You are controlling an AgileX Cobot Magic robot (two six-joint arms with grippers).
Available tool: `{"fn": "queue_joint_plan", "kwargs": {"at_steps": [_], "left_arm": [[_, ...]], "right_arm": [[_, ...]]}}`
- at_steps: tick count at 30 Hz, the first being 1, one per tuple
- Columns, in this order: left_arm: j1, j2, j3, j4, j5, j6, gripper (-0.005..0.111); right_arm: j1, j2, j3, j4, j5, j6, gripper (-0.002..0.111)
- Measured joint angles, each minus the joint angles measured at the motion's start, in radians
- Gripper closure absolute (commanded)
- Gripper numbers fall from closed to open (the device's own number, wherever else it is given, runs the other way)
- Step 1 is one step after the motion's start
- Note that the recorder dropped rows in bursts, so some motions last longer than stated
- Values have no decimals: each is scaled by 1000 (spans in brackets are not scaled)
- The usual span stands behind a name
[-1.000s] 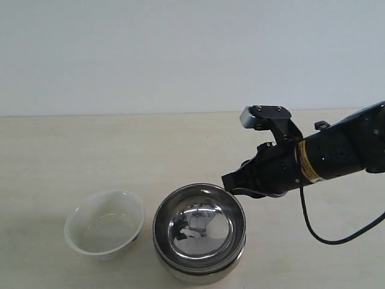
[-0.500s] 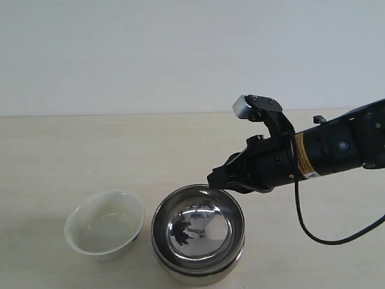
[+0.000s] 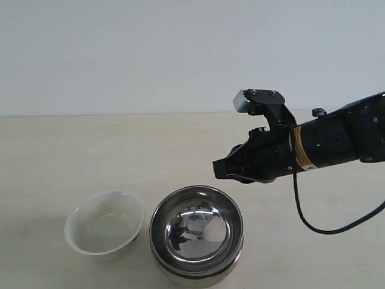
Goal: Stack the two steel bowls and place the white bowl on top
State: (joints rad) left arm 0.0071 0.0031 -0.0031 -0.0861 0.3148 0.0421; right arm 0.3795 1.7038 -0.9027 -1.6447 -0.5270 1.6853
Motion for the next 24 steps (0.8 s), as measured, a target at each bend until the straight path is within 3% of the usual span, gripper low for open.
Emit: {"fn": "queue_joint_plan", "kwargs": {"at_steps": [5,12,24], "left_arm": [[0,0,0,0,0,0,103],[0,0,0,0,0,0,103],[0,0,0,0,0,0,103]], "right_arm": [[0,-10,0,-1,-74,2,108],[24,-10,38,-22,27,2,108],[38,-10,38,-22,-3,2,108]]}}
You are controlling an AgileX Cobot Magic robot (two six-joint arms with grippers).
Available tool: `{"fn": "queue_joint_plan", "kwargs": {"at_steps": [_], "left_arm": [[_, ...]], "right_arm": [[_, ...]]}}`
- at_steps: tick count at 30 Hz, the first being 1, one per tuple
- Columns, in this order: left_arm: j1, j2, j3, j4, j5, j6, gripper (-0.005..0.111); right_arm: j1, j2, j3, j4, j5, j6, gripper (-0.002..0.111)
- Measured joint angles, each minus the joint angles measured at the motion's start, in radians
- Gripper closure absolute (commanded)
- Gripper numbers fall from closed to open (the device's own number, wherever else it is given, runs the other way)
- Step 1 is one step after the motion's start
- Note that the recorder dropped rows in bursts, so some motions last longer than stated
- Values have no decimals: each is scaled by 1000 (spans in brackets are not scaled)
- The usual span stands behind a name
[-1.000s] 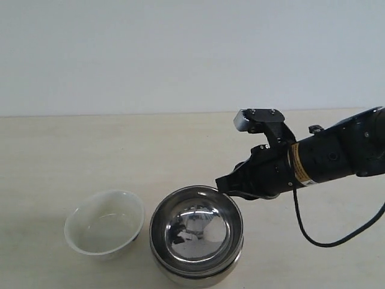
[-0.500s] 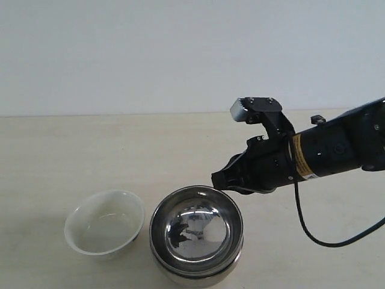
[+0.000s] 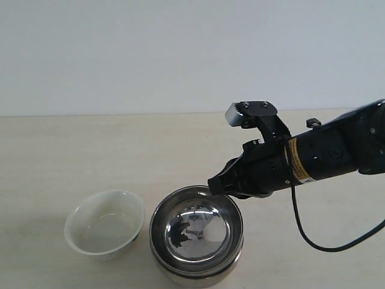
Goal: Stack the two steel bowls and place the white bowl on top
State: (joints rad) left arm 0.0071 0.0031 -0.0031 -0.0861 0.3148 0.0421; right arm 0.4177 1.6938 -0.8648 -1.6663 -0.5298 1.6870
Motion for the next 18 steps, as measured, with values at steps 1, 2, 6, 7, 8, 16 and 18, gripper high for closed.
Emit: {"fn": "queue_joint_plan", "kwargs": {"at_steps": [1,2,6,7,8,16,18], "left_arm": [[0,0,0,0,0,0,103],[0,0,0,0,0,0,103],[0,0,0,0,0,0,103],[0,0,0,0,0,0,103],[0,0,0,0,0,0,103],[0,0,0,0,0,0,103],[0,0,0,0,0,0,103]], "right_arm": [[0,0,0,0,0,0,108],[0,0,0,0,2,0,108],[0,27,0,0,4,3,108],[0,38,0,0,6,3,108],[0,50,0,0,6,3,108],[0,66,0,0,16,3,108],[0,66,0,5,16,3,108]]}}
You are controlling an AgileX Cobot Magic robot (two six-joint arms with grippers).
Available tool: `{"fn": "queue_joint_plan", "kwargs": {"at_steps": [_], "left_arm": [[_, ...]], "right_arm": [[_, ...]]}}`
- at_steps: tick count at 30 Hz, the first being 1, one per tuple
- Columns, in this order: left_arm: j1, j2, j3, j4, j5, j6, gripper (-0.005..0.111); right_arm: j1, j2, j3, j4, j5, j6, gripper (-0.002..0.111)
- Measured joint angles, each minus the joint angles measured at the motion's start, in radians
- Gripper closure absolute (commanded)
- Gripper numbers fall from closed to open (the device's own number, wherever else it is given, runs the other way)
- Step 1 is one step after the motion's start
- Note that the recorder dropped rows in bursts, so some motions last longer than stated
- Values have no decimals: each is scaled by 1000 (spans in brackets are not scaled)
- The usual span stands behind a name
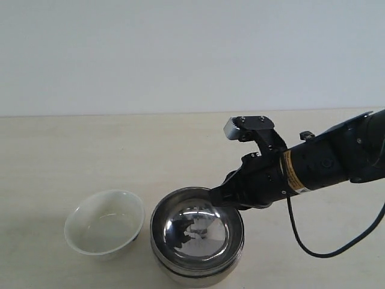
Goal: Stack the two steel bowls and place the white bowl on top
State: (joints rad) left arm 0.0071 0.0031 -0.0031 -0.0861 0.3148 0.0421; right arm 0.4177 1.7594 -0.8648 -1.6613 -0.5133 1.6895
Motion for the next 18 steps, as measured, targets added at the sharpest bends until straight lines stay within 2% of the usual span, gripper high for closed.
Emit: {"fn": "queue_joint_plan", "kwargs": {"at_steps": [6,11,18], "left_arm": [[0,0,0,0,0,0,103],[0,0,0,0,0,0,103],[0,0,0,0,0,0,103]], "right_arm": [[0,0,0,72,-25,-39,108],[0,0,0,214,-135,-145,108],[0,0,0,256,-209,-170,108]]}}
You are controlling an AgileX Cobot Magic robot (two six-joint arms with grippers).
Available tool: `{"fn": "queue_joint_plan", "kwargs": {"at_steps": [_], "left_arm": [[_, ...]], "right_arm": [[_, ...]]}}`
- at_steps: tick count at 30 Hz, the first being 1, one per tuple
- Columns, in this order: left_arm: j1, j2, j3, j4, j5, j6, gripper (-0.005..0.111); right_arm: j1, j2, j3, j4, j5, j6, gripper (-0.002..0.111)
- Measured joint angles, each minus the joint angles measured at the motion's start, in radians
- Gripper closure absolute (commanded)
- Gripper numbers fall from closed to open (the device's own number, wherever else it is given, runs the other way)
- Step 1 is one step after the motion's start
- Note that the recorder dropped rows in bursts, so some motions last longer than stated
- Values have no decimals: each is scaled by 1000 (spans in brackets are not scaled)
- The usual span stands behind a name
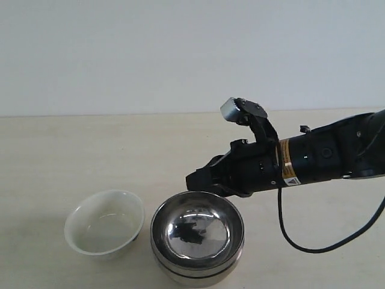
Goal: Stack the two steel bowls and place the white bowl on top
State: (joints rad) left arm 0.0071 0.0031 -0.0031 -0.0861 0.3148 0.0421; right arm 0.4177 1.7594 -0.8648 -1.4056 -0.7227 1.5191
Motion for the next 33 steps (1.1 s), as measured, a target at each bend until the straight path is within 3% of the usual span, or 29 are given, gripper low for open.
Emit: {"fn": "queue_joint_plan", "kwargs": {"at_steps": [6,11,14,18,20,22,24,29,31,33], "left_arm": [[0,0,0,0,0,0,103],[0,0,0,0,0,0,103],[0,0,0,0,0,0,103],[0,0,0,0,0,0,103],[0,0,0,0,0,0,103],[0,0,0,0,0,0,103],[0,0,0,0,0,0,103],[0,0,0,0,0,0,103],[0,0,0,0,0,0,103],[0,0,0,0,0,0,103]], "right_arm": [[71,0,0,23,-208,-147,108],[226,0,-52,-24,-71,-272,108],[352,-4,-102,-84,240,-286,108],[503,-13,-161,-127,909,-292,108],[556,-15,-193,-112,1156,-324,108],[592,-17,-245,-7,1312,-435,108],[599,-17,-320,221,1361,-645,108],[592,-6,-495,853,1394,-1245,108],[598,-1,-536,1012,1397,-1399,107],[611,1,-562,1134,1397,-1506,100]]}}
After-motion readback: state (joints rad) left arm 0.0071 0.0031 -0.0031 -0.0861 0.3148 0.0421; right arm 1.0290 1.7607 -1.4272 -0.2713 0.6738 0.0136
